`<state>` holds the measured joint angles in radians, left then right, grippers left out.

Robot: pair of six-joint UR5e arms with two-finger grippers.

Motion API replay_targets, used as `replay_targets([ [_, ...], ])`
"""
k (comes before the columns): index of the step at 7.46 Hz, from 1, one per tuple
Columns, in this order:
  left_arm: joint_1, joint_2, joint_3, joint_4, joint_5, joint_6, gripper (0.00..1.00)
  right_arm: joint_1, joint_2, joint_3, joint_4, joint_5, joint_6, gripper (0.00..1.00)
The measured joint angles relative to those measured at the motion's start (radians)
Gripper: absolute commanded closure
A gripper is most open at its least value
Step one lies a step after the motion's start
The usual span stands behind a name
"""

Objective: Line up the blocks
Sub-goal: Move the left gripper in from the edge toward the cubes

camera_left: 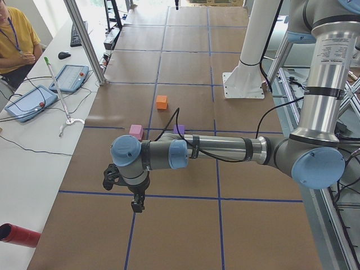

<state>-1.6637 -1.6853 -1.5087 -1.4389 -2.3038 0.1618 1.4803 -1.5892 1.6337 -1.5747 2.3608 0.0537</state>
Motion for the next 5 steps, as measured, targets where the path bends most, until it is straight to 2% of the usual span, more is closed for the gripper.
replay_targets([
  [5,0.004,-0.009,-0.011,-0.001,-0.032,-0.002,0.0,0.0,0.0,0.0,0.0,0.0,0.0,0.0],
])
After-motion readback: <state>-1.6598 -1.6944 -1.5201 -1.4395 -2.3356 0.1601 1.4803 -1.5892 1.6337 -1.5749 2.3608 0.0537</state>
